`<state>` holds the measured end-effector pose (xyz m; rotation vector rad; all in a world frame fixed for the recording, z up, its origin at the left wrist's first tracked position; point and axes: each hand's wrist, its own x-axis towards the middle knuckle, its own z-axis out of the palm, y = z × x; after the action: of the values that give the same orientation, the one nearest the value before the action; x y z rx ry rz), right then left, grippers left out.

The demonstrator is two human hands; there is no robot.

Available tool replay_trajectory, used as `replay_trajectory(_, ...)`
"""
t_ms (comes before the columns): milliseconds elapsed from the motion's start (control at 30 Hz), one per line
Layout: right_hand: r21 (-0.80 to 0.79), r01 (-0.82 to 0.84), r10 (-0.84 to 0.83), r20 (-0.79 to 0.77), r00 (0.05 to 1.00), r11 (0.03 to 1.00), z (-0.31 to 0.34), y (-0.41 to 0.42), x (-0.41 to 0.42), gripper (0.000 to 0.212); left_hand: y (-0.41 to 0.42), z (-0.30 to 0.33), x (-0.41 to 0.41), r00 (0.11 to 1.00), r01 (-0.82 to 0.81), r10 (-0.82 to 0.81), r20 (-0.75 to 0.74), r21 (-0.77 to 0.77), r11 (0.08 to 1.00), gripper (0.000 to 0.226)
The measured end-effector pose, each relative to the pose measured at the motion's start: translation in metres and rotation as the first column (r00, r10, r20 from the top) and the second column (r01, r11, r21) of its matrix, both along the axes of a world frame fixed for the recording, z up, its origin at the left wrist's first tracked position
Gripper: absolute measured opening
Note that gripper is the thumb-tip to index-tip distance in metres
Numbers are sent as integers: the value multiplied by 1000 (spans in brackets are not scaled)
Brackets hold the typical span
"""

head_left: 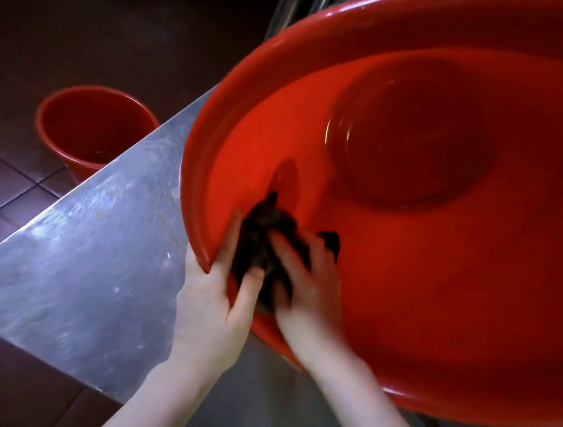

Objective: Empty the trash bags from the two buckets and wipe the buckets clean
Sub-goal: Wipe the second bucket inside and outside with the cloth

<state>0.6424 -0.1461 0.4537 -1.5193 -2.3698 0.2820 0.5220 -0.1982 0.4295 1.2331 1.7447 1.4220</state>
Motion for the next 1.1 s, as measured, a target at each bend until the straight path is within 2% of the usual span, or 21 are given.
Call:
replay_trajectory(67, -3, -86, 86, 0, 996, 996, 1, -3, 12, 54, 0, 0, -1, 1000, 21, -21, 5, 8, 1000, 60)
replay_trajectory(100, 26, -26, 25, 27, 999, 999, 1, 13, 16, 55, 0, 0, -1, 999, 32, -32, 8, 10, 999, 59)
replay_trajectory(133, 82, 94, -101, 88, 991, 992, -2, 36, 20, 56, -1, 0, -1, 999, 37, -37, 16, 8, 999, 58)
replay_trajectory(200, 103, 383, -397, 237, 887, 918, 0, 90, 24, 52, -1, 1, 0, 999, 32, -32, 33, 2, 999, 56)
replay_trajectory(267, -13, 646, -624, 245, 742, 763, 7, 132, 16, 50, -2, 2, 1, 999, 34, -35, 36, 13, 999, 57)
replay_trajectory(300, -68, 706, -680, 217, 701, 705, 10, 140, 8, 50, -1, 2, 1, 999, 40, -40, 32, 23, 999, 58)
replay_trajectory(333, -106, 712, -689, 188, 700, 694, 10, 138, 1, 50, -2, 1, 1, 999, 43, -44, 25, 28, 999, 60)
replay_trajectory(400, -60, 564, -560, 74, 825, 824, 4, 112, -11, 52, -2, 0, 0, 999, 40, -40, 29, 17, 999, 64)
replay_trajectory(467, 34, 296, -294, -47, 955, 955, -2, 53, -18, 57, -2, 1, -2, 998, 41, -41, 43, 5, 999, 67)
replay_trajectory(533, 36, 42, -39, -85, 996, 998, -2, 1, -18, 59, -3, 2, -6, 997, 34, -35, 63, 16, 999, 70)
replay_trajectory(600, 57, -57, 63, -106, 992, 997, 3, 7, -14, 59, -4, 4, -8, 995, 30, -33, 96, 34, 999, 71)
replay_trajectory(633, 80, -22, 31, -101, 994, 997, 3, 25, -14, 60, -5, 5, -10, 994, 25, -29, 106, 37, 999, 70)
replay_trajectory(700, 75, 149, -145, -55, 988, 986, 0, 76, -13, 59, -9, 11, -12, 993, 7, -10, 117, 22, 1000, 68)
replay_trajectory(767, -35, 393, -392, 40, 919, 919, 3, 120, -12, 55, -16, 23, -16, 995, -10, 11, 103, -5, 1000, 68)
replay_trajectory(833, -125, 533, -523, 105, 846, 837, 11, 135, -18, 53, -21, 35, -22, 999, -20, 20, 42, -16, 1000, 73)
replay_trajectory(900, -166, 460, -449, 99, 888, 872, 20, 129, -27, 54, -21, 53, -30, 998, -53, 52, -47, -16, 998, 83)
replay_trajectory(1000, -224, 235, -253, -56, 966, 946, 36, 107, -37, 58, -10, 89, -39, 980, -104, 106, -169, 17, 994, 92)
replay_trajectory(1100, -326, 89, -150, -165, 975, 941, 66, 81, -40, 60, 5, 128, -42, 959, -109, 117, -258, 43, 993, 85)
